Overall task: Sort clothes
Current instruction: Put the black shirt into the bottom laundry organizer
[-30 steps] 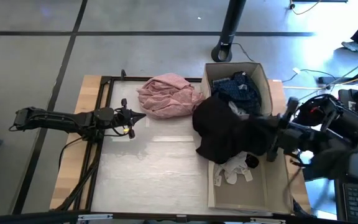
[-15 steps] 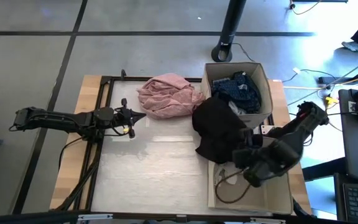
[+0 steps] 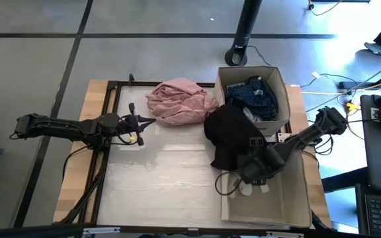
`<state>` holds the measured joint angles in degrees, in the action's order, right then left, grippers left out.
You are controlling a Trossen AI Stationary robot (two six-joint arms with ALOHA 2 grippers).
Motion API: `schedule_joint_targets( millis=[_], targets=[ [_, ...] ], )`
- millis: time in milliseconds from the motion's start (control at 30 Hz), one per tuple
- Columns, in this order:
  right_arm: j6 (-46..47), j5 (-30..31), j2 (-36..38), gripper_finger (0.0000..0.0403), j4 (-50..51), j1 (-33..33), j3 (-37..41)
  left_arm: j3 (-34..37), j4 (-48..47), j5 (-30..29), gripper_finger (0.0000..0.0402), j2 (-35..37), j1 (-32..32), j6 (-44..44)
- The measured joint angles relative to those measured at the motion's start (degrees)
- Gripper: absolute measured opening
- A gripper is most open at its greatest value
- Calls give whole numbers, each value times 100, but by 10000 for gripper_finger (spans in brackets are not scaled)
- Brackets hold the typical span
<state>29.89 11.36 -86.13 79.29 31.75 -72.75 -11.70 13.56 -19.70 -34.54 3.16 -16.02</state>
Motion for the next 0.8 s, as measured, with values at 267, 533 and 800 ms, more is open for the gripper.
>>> schedule_joint_targets(
  millis=[267, 533, 800],
  targets=[
    [344, -551, 0, 209, 102, 8, -655, 0, 377, 0, 5, 1, 0, -244],
    [619, -726, 0, 292, 318, -32, -2126, 0, 390, 0, 5, 2, 0, -243],
    [-271, 1661, 11, 302, 263, -576, -3163, 0, 386, -2, 5, 2, 0, -243]
  ],
)
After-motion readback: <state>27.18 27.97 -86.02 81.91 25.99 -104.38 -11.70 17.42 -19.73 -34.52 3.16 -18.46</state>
